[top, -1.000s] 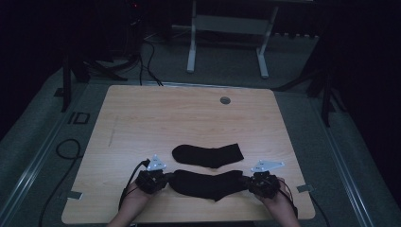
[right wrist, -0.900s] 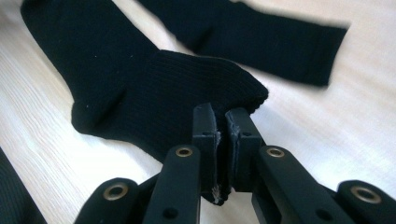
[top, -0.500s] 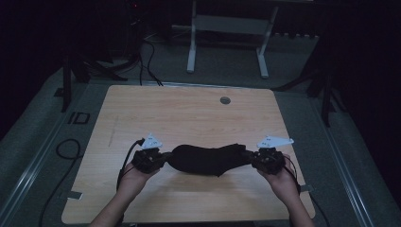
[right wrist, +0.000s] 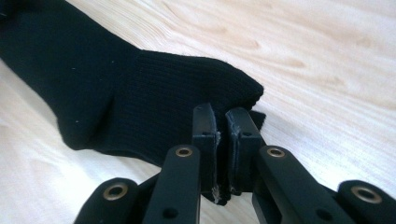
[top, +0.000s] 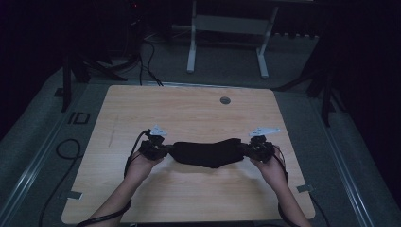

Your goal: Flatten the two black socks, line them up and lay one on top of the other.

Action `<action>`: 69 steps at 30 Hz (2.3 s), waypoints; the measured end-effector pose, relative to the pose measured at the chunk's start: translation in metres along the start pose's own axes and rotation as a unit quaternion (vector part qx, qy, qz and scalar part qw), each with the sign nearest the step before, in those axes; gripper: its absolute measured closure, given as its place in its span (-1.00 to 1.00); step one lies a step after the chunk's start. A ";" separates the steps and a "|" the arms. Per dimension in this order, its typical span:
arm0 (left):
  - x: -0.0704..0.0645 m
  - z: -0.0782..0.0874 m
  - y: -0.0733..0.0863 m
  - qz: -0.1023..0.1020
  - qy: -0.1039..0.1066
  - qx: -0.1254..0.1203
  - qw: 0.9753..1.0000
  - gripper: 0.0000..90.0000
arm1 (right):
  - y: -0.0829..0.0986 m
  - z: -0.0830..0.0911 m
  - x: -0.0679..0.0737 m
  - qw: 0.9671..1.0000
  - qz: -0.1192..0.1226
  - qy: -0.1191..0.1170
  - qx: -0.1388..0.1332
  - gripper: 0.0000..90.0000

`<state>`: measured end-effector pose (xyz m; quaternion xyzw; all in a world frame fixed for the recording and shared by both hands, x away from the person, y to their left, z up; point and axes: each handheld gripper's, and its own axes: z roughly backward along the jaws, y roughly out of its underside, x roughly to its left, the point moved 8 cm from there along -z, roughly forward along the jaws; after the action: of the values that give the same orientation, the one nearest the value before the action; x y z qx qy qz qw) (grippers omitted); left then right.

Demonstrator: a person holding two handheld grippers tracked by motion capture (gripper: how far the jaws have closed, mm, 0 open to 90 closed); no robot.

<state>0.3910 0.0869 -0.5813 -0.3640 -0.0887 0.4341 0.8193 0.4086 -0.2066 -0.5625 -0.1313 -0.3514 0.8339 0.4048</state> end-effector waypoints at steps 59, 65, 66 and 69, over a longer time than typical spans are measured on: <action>0.003 0.018 0.029 -0.003 -0.025 -0.071 0.997 -0.84 | 0.015 -0.009 0.005 0.999 0.028 -0.020 -0.036 -0.71; 0.005 0.019 0.039 0.001 -0.020 -0.062 0.998 -0.84 | 0.021 -0.006 0.000 0.999 0.031 -0.011 -0.033 -0.71; 0.005 0.019 0.039 0.001 -0.020 -0.062 0.998 -0.84 | 0.022 -0.005 -0.001 0.999 0.030 -0.011 -0.034 -0.71; 0.007 0.023 0.047 0.002 -0.024 -0.059 0.998 -0.84 | 0.027 -0.002 -0.006 0.999 0.028 -0.004 -0.036 -0.71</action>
<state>0.3545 0.1209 -0.5974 -0.4014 -0.1331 0.4387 0.7929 0.3976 -0.2216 -0.5824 -0.1523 -0.3794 0.8321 0.3749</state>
